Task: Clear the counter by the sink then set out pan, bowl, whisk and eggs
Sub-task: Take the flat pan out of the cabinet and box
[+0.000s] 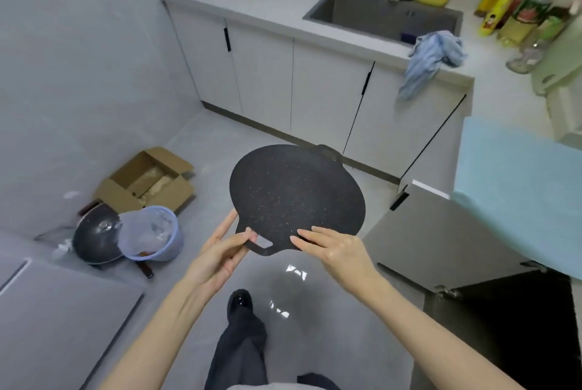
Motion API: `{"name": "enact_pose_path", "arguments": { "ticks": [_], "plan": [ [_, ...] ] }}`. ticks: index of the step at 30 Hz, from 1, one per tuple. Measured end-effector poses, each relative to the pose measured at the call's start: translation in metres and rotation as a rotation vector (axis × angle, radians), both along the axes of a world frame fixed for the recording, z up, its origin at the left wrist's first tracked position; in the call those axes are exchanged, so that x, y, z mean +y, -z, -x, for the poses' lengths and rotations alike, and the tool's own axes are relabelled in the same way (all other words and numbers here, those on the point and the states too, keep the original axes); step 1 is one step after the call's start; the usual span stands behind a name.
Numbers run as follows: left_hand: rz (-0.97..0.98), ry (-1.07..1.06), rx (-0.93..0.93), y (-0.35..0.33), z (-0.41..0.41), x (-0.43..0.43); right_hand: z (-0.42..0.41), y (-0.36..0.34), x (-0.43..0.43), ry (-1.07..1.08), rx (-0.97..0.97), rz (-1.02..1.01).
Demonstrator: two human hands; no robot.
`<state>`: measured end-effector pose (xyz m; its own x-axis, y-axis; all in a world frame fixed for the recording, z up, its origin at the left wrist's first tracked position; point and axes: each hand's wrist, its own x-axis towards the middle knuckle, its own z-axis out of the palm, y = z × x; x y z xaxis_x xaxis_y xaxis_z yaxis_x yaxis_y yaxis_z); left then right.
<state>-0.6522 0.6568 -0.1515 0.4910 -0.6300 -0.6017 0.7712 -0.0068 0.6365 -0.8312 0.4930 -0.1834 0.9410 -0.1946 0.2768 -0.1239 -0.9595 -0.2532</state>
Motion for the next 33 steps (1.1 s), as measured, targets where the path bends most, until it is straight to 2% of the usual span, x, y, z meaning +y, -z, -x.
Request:
{"name": "enact_pose_path", "arguments": {
  "ticks": [10, 19, 29, 33],
  "plan": [
    [0.109, -0.086, -0.009, -0.022, -0.171, -0.030, -0.182, -0.029, -0.043, -0.050, -0.030, 0.218],
    [0.150, -0.061, -0.048, -0.041, -0.312, -0.080, -0.318, -0.052, -0.089, -0.024, -0.063, 0.300],
    [0.166, -0.108, -0.056, -0.039, -0.430, -0.180, -0.444, -0.059, -0.200, -0.066, -0.050, 0.374],
    [0.170, -0.137, -0.062, -0.040, -0.476, -0.239, -0.499, -0.060, -0.264, -0.103, -0.014, 0.328]
  ]
}}
